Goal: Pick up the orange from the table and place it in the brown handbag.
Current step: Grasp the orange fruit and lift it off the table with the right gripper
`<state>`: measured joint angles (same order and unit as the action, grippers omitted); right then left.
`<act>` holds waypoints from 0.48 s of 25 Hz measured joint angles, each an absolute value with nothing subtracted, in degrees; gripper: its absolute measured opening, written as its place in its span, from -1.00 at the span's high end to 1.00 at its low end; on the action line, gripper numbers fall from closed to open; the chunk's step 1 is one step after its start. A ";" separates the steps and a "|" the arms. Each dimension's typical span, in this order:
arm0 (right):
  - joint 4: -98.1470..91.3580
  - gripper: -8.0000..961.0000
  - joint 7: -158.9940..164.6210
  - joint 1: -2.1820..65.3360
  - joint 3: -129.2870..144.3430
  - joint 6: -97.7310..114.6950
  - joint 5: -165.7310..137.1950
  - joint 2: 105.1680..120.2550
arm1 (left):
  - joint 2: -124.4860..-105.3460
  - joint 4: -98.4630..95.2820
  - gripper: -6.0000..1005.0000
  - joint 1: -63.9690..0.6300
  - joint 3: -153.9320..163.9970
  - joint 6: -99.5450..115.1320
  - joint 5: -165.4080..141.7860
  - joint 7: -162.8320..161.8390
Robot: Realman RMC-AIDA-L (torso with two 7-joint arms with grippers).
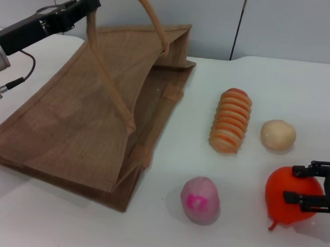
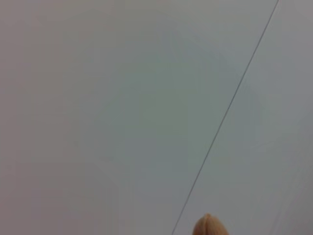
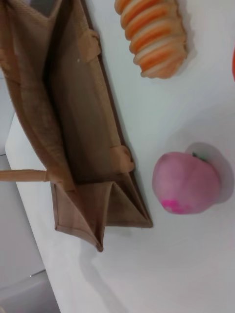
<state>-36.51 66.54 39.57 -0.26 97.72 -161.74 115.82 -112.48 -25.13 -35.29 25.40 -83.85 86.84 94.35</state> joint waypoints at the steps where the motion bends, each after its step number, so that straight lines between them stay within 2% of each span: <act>1: -36.52 -0.53 66.70 39.57 -0.26 97.24 -161.76 115.83 | -112.49 -25.13 0.75 -35.30 25.40 -83.85 86.84 94.36; 7: -36.15 -0.53 67.62 39.65 -0.27 94.60 -162.63 115.84 | -112.50 -25.13 0.75 -35.33 25.40 -83.82 86.84 94.39; 12: -36.12 -0.10 69.08 39.81 -0.40 93.55 -162.70 115.84 | -112.54 -25.13 0.75 -35.31 25.39 -83.73 86.78 94.72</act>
